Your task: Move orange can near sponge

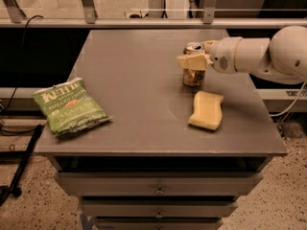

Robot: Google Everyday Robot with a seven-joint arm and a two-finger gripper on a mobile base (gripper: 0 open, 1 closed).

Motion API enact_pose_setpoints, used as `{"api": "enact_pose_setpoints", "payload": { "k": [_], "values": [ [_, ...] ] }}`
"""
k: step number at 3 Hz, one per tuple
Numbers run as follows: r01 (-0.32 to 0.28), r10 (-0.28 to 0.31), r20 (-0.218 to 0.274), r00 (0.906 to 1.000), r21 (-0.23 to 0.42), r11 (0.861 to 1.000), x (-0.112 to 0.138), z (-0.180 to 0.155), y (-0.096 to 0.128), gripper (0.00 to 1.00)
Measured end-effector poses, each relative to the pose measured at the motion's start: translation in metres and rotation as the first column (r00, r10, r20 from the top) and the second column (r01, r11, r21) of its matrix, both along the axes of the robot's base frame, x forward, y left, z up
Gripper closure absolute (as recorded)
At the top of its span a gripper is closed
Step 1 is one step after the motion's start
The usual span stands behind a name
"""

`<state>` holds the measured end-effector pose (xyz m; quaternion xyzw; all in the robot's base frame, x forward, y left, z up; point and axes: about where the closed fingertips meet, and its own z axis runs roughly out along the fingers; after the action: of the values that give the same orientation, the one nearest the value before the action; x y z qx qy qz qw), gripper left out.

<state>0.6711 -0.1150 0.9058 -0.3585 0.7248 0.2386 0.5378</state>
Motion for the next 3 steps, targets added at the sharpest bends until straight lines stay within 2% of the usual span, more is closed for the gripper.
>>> {"api": "enact_pose_setpoints", "payload": {
  "k": [1, 2, 3],
  "values": [
    [0.021, -0.021, 0.004, 0.9998, -0.007, 1.0, -0.015, -0.002, -0.017, 1.0],
    [0.043, -0.043, -0.009, 0.999, 0.004, 0.999, -0.029, -0.009, -0.03, 0.82],
    [0.051, -0.05, -0.018, 0.9986, 0.023, 0.998, -0.037, -0.016, -0.035, 0.59]
  ]
}}
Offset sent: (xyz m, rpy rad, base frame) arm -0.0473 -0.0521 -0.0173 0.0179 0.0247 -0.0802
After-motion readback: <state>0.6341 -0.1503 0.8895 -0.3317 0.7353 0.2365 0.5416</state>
